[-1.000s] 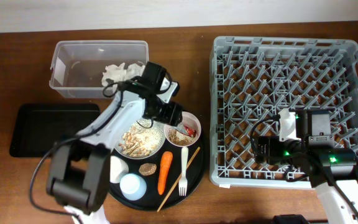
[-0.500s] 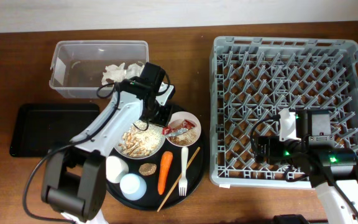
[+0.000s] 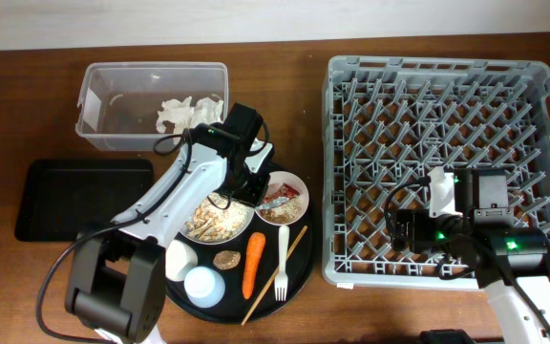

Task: Sort waste into correct bins and load items into the dishwasher rack
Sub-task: 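Drop the red wrapper into the clear bin with the left gripper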

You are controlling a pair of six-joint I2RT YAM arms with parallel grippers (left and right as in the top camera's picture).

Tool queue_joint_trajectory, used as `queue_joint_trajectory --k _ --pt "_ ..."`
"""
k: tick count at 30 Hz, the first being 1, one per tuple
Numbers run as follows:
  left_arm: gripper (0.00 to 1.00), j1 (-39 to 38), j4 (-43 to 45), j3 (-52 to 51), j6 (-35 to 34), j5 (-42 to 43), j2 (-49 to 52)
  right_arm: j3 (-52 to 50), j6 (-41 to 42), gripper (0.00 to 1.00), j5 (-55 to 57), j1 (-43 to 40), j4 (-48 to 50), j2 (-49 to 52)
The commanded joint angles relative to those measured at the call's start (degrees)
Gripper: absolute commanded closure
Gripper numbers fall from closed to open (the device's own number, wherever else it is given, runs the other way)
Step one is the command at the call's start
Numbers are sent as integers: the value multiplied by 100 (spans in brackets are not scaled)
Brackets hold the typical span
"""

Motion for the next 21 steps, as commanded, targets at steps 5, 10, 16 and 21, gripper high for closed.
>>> queue_joint_trajectory --k 5,10,16,21 --pt "94 -9 162 -291 48 -63 -90 85 -11 2 -33 -20 -2 -15" --pt "100 39 85 321 48 -70 -518 85 -13 2 -33 -20 -2 -15" --pt "100 1508 951 1377 50 -1290 -1029 85 -11 2 -33 -20 -2 -15" --pt "97 2422 1362 1377 48 -1263 -13 85 -13 2 -33 -20 -2 -15"
